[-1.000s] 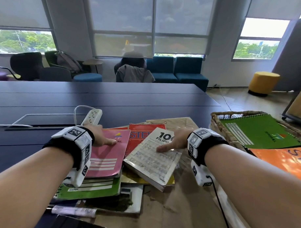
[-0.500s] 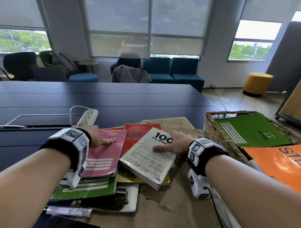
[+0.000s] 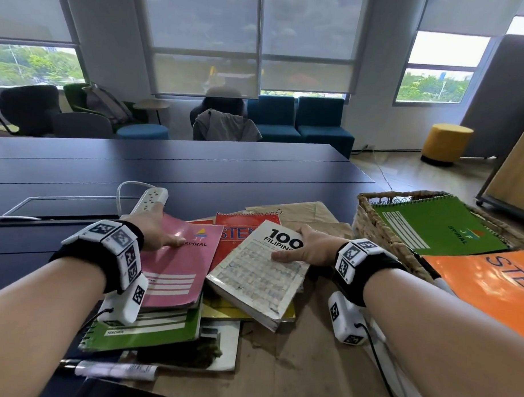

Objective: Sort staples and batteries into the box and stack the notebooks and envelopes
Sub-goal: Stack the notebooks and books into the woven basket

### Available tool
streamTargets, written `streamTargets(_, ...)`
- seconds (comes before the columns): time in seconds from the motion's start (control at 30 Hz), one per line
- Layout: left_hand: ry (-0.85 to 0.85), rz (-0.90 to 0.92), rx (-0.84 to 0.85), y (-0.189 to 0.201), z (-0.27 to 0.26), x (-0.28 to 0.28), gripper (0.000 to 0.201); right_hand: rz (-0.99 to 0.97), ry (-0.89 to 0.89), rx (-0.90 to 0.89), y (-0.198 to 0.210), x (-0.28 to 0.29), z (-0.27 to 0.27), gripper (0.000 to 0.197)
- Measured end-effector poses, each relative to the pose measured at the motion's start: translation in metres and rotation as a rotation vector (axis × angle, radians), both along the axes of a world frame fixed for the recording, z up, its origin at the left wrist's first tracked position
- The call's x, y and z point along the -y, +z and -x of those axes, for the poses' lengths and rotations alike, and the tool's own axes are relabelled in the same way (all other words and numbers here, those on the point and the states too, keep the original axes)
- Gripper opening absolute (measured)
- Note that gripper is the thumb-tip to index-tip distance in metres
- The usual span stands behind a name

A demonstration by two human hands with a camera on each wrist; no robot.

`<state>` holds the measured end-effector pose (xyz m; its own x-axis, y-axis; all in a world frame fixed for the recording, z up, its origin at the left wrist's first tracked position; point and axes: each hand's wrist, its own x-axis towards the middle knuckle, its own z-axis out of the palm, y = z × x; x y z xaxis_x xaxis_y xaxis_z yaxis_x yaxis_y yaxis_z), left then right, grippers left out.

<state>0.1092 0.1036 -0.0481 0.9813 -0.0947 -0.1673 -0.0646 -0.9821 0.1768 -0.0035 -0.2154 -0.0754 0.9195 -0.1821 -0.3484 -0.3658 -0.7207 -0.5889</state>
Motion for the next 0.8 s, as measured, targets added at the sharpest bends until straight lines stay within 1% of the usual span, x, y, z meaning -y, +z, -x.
streamTargets(0.03,0.001,0.043,0.039,0.001,0.001,0.000,0.098,0.002,-0.002,0.002,0.000,0.000,0.000,0.090)
streamTargets(0.1,-0.015,0.110,0.107,0.004,0.002,-0.001,0.071,0.003,-0.011,0.012,-0.001,-0.001,0.001,0.098)
streamTargets(0.17,-0.032,0.188,0.149,0.011,0.003,-0.001,0.044,0.001,-0.033,0.025,-0.001,-0.002,0.001,0.116)
streamTargets(0.2,-0.038,0.231,0.167,0.015,0.003,0.000,0.033,0.006,-0.041,0.031,-0.001,-0.002,0.001,0.121)
streamTargets(0.23,-0.043,0.277,0.183,0.019,0.002,0.001,0.025,0.015,-0.054,0.031,-0.001,-0.002,0.000,0.122)
streamTargets(0.27,-0.054,0.328,0.197,0.022,0.001,0.002,0.021,0.025,-0.056,0.027,0.000,-0.003,0.000,0.118)
streamTargets(0.33,-0.075,0.413,0.202,0.026,0.002,0.008,0.016,0.036,-0.037,0.002,0.007,-0.005,0.001,0.104)
streamTargets(0.37,-0.089,0.429,0.209,0.028,0.004,0.011,0.016,0.046,-0.034,-0.010,0.013,-0.007,0.003,0.093)
streamTargets(0.43,-0.123,0.415,0.246,0.033,0.008,0.019,0.018,0.096,-0.071,-0.009,0.024,-0.009,0.008,0.073)
streamTargets(0.5,-0.160,0.369,0.323,0.041,0.010,0.024,0.020,0.115,-0.139,0.020,0.032,-0.006,0.012,0.062)
streamTargets(0.57,-0.184,0.373,0.399,0.053,0.013,0.029,0.020,-0.032,-0.211,-0.001,0.042,-0.001,0.018,0.048)
streamTargets(0.63,-0.182,0.402,0.479,0.065,0.016,0.034,0.018,-0.181,-0.245,-0.025,0.057,0.000,0.028,0.031)
streamTargets(0.67,-0.180,0.426,0.514,0.070,0.017,0.037,0.019,-0.194,-0.236,-0.024,0.065,0.002,0.032,0.027)
streamTargets(0.73,-0.175,0.479,0.580,0.082,0.025,0.046,0.019,-0.220,-0.183,0.002,0.081,0.004,0.042,0.027)
streamTargets(0.8,-0.175,0.538,0.639,0.091,0.032,0.056,0.017,-0.294,-0.144,0.056,0.097,0.006,0.053,0.023)
